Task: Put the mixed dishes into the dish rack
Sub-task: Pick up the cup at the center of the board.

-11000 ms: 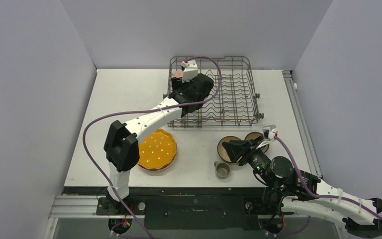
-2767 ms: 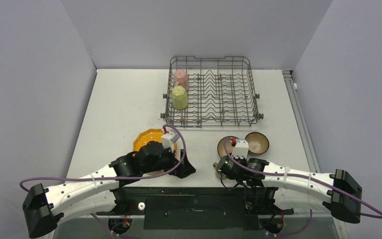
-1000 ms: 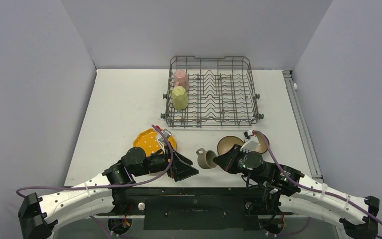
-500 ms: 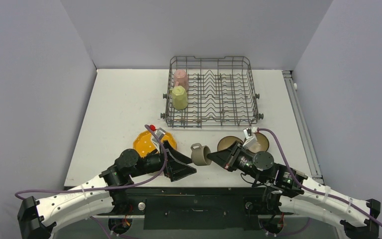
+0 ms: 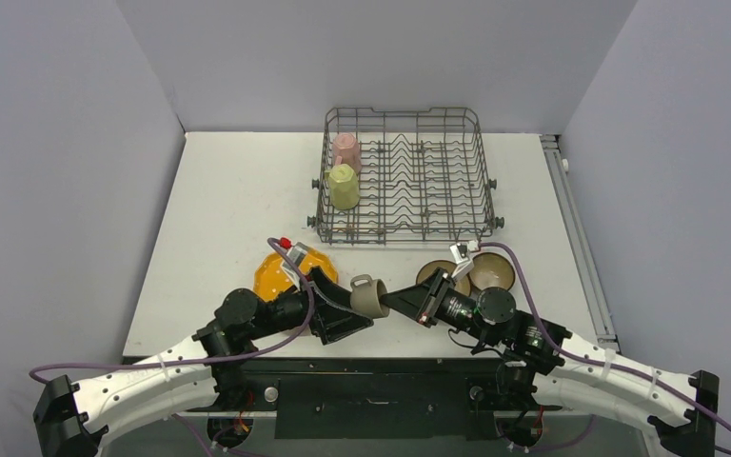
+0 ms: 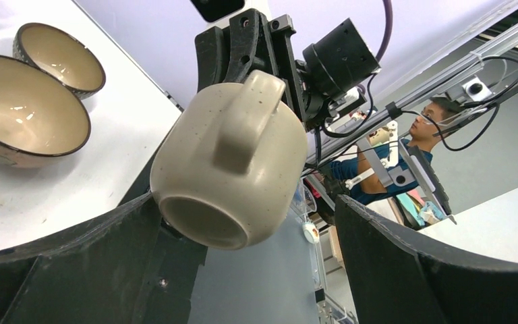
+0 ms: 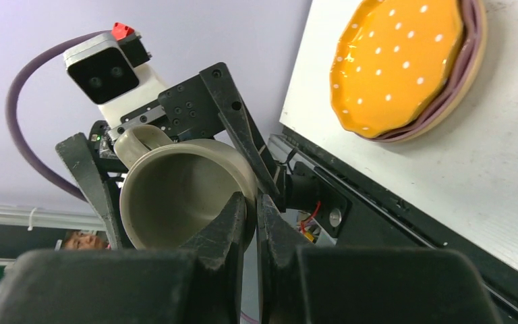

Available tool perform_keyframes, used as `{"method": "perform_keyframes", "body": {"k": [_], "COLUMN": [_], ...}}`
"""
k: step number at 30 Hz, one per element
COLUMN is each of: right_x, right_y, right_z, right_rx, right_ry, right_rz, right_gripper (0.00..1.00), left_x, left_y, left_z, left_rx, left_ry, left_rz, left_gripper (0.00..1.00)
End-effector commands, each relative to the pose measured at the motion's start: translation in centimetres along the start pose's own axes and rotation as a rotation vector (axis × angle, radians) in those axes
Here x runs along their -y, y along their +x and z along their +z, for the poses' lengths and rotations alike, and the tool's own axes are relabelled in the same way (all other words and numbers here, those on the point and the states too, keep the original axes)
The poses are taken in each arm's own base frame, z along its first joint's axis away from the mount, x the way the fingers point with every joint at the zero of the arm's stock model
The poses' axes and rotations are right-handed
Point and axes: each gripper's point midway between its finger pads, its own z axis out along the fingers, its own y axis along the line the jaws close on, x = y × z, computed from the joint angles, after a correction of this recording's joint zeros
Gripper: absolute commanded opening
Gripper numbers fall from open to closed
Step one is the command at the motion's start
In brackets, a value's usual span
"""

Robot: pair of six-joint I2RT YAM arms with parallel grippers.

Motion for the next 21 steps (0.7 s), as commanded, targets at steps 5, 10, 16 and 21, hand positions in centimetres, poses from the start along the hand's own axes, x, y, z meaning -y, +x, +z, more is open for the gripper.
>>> {"method": "perform_keyframes", "body": {"k": [5, 10, 16, 21], "right_x": [-4.4, -4.4, -4.1, -3.9], "right_y": [-0.2, -0.2, -0.2, -0.1], "right_z": [-0.2, -0.4, -0.7, -0.7], "right_rx": [0.001, -0.001, 0.007, 0.005], "right_ry": [-0.190, -0.201, -0.200, -0.196], "right_rz": [0.053, 0.062, 0.069, 0.069], "right_gripper": [0.00, 0.00, 0.00, 0.00], "left_x": [3.1, 3.5, 3.9, 4.0], "left_y": [-2.1, -2.5, -2.7, -2.7], "left_z": [-0.1, -0.2, -0.3, -0.2], "left_rx": [0.079, 0.100, 0.109, 0.105], "left_ry": [0.121, 0.140, 0.156, 0.162], "left_rz": [0.013, 0.015, 0.013, 0.015], "left_gripper": [0.96, 0.96, 0.99, 0.90]}}
